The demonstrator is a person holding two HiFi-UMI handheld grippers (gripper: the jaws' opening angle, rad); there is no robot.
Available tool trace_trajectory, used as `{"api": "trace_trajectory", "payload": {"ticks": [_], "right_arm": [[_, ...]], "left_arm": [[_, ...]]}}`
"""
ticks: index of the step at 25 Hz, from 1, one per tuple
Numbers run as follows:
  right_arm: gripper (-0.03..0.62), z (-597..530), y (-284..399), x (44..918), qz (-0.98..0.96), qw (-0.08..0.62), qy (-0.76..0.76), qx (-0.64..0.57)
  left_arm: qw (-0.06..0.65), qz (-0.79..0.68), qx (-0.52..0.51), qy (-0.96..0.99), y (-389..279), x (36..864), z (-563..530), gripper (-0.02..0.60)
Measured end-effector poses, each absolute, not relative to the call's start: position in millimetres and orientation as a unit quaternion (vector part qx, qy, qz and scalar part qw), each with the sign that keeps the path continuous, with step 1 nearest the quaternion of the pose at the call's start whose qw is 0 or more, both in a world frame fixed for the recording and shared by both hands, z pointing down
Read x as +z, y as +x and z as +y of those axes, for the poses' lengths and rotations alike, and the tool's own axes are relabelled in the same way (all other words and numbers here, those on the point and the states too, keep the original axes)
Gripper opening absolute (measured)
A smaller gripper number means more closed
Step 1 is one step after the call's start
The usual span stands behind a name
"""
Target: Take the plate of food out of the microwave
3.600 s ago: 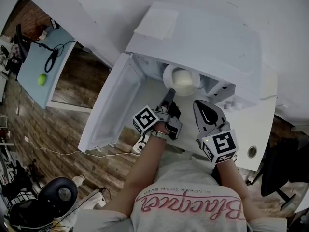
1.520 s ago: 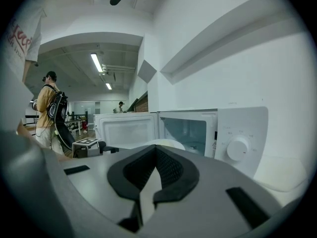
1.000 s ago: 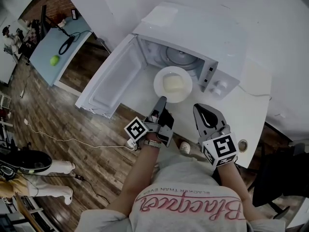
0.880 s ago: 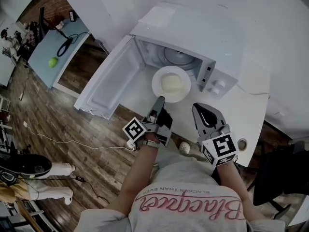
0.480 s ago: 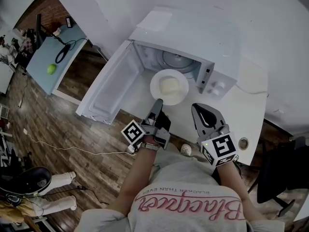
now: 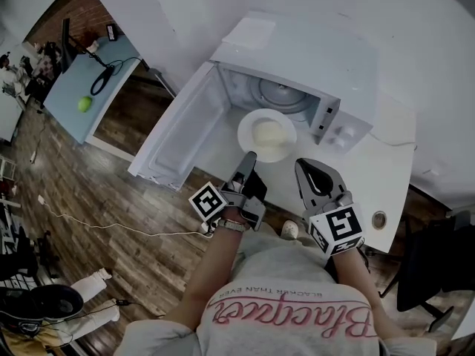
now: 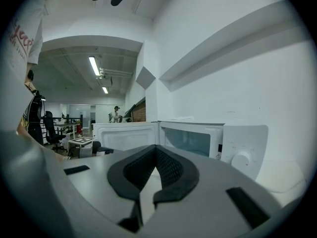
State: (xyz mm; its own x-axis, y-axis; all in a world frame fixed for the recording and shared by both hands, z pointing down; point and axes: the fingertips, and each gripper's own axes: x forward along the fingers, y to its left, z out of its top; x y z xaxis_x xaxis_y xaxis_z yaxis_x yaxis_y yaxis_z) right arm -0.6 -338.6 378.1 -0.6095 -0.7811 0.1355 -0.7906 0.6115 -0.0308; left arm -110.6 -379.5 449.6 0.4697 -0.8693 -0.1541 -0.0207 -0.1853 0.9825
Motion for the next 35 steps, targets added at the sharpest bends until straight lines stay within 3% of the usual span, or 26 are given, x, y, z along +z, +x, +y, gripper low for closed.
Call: {"api": "trace_trajectory", "payload": {"ticks": [35], "right_arm": [[0.011,-366.8,-9.2,318.8,-0.891,0.026,0.453,0.021]], "left_arm": [[0.534,-0.258,-0.42,0.687,-109.5,355.7,-396.6,0.014]]}}
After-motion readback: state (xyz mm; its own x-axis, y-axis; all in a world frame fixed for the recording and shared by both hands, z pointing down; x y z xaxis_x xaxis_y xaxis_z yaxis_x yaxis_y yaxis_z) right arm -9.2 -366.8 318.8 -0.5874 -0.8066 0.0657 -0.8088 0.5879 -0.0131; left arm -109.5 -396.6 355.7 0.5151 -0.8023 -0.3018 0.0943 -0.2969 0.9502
